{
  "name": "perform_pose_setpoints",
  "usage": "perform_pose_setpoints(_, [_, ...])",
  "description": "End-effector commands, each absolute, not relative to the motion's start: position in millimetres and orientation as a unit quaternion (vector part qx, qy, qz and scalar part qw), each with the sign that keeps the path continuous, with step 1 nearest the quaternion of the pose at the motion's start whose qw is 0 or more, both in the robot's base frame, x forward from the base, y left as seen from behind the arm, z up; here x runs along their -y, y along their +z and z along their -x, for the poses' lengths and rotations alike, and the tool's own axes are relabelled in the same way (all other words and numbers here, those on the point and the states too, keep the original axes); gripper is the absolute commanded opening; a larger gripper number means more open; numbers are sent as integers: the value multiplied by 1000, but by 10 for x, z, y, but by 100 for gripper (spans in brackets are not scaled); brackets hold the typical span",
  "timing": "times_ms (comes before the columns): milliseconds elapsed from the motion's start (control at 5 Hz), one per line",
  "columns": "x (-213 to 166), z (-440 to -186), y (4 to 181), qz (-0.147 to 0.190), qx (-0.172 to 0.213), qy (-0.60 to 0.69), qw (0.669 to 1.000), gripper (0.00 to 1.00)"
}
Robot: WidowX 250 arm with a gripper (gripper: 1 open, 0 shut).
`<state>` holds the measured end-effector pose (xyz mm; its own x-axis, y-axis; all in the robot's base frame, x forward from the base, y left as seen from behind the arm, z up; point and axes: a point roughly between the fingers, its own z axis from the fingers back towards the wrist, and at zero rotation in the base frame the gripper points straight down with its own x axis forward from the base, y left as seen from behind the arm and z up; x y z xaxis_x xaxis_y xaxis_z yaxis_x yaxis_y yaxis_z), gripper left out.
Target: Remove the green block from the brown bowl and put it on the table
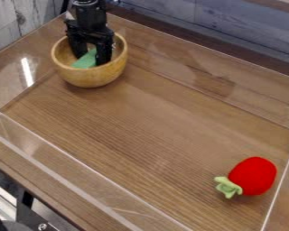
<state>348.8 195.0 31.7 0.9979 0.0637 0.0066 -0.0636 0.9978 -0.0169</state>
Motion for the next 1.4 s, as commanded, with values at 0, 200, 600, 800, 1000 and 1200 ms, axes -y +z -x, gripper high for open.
perform_pose_setpoints(0, [-1965,-3566,382,-2,18,30,999,100])
perform_pose_setpoints(200, [-1965,-3571,312,-2,12,32,999,100])
perform_pose_setpoints(600, [-1967,-3587,175,-4,1,35,999,100])
perform_pose_setpoints(800, [-1971,-3594,118,-4,-5,36,999,100])
perform_pose_setpoints(1000, [-1977,-3598,71,-4,-11,38,999,0])
perform_pose_setpoints(1200, [-1969,-3601,115,-3,-6,40,999,0])
